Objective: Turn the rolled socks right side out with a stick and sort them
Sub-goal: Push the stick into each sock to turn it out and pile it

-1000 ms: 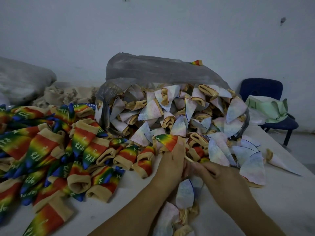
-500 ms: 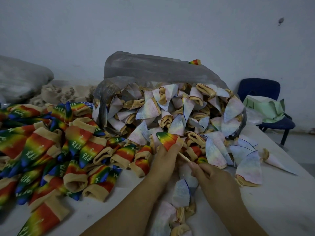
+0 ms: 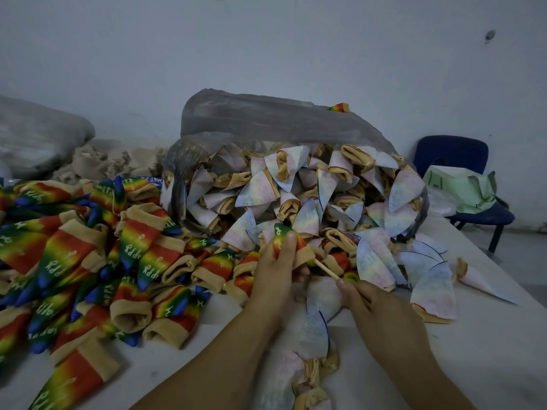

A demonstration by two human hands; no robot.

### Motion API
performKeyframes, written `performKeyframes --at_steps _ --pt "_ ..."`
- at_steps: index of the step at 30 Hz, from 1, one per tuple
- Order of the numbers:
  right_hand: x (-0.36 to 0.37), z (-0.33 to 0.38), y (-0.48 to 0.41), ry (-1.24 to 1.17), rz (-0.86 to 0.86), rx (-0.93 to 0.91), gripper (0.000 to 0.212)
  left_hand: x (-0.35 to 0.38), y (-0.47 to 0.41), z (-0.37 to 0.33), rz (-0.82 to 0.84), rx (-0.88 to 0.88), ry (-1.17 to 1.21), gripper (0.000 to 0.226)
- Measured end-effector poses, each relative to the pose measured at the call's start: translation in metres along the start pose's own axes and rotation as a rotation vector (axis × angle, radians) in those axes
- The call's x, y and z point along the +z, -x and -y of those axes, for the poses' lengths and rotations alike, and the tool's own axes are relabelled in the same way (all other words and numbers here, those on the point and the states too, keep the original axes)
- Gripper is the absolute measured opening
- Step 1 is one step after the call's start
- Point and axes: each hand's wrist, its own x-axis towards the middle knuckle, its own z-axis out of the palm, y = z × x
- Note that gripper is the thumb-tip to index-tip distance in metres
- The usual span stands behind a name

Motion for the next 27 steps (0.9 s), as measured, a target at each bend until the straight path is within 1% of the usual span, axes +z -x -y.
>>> performKeyframes --at_steps 2,3,4,6,8,11,13,14,16,20,21,23,25,27 --pt "-0.001 0.0 -0.001 -0.029 -0.007 0.009 0.051 -0.002 -0.001 0.0 -0.015 0.104 -0.13 0.037" --pt "-0.001 0.0 -0.001 -0.05 -0.011 0.014 0.051 -0.001 -0.001 0.0 -0.014 0.127 -0.173 0.035" --pt "-0.001 0.001 -0.001 -0.067 -0.019 0.017 0.051 0.0 0.0 0.0 -0.005 0.142 -0.208 0.037" --pt "0.0 0.004 0.0 -0.108 -0.034 0.036 0.05 0.006 0.004 0.001 0.024 0.159 -0.272 0.048" --pt "0.002 0.009 0.0 -0.224 -0.04 0.083 0.05 0.011 0.005 0.001 0.029 0.175 -0.297 0.051" --pt "0.004 0.015 0.001 -0.448 0.051 0.164 0.051 0.014 0.006 0.0 0.033 0.218 -0.267 0.048" --pt "0.003 0.018 0.001 -0.502 0.129 0.218 0.052 0.013 0.005 0.001 0.038 0.233 -0.236 0.046" --pt "0.002 0.018 0.001 -0.493 0.151 0.219 0.052 0.011 0.005 0.002 0.028 0.235 -0.228 0.045" --pt "-0.005 0.015 0.0 -0.42 0.145 0.152 0.053 0.01 0.004 0.006 0.03 0.222 -0.219 0.047" --pt "-0.028 0.002 -0.008 0.003 -0.014 -0.065 0.053 0.006 0.002 0.01 0.037 0.164 -0.133 0.055" --pt "-0.032 -0.001 -0.01 0.058 -0.041 -0.093 0.053 0.005 0.002 0.009 0.041 0.149 -0.104 0.054" --pt "-0.037 -0.005 -0.011 0.115 -0.051 -0.132 0.05 0.004 0.001 0.008 0.05 0.137 -0.07 0.049" --pt "-0.042 -0.011 -0.012 0.117 -0.003 -0.136 0.048 0.002 0.001 0.009 0.058 0.142 -0.078 0.047" --pt "-0.045 -0.012 -0.013 0.111 0.018 -0.15 0.057 0.003 0.003 0.008 0.069 0.158 -0.171 0.047"
